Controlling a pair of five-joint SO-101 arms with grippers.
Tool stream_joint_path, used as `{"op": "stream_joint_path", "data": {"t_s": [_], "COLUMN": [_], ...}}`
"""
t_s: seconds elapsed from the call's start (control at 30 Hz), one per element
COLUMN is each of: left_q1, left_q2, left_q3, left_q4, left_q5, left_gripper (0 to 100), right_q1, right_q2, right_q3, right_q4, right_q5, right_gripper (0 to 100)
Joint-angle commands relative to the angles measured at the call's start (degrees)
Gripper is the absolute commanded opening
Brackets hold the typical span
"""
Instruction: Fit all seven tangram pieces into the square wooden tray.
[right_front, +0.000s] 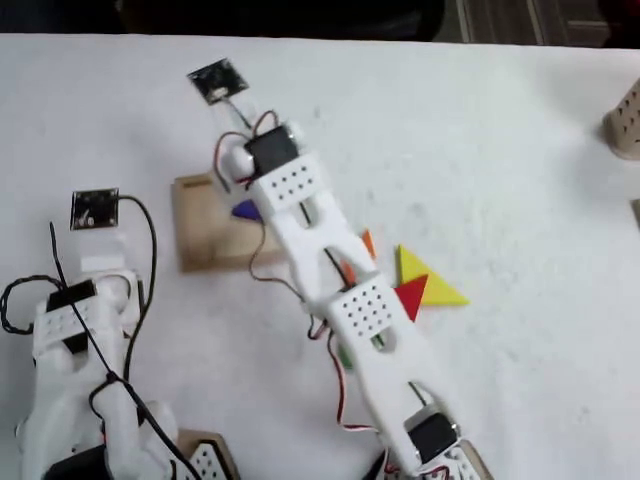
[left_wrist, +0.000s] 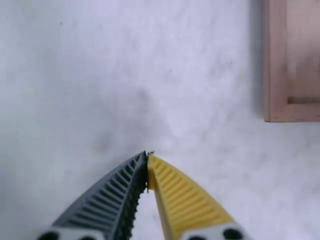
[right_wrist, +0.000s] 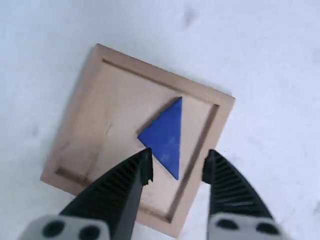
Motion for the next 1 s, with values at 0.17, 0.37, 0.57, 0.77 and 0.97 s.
{"op": "stream_joint_path", "data": {"t_s": [0.17, 0.37, 0.57, 0.77, 0.97], "left_q1": [-0.3, -0.3, -0.3, -0.3, -0.3], "left_q2": [-1.5, -1.5, -1.5, -1.5, -1.5], "left_q3": [-0.1, -0.1, -0.1, -0.1, -0.1], "left_q4": [-1.7, -1.7, -1.7, -1.7, -1.7], "left_q5": [-0.4, -0.4, -0.4, -0.4, -0.4], "left_gripper": [2, 2, 2, 2, 2], "right_q1": [2.7, 4.4, 4.6, 4.8, 6.7], "right_q2": [3.8, 6.9, 9.6, 10.7, 9.9], "right_q3": [0.7, 0.7, 2.3, 2.2, 2.9], "right_q4": [-0.5, -3.0, -2.9, 0.3, 1.0], "right_q5": [-0.7, -0.3, -0.3, -0.3, -0.6], "right_gripper": [12.1, 12.2, 11.9, 1.6, 1.7]}}
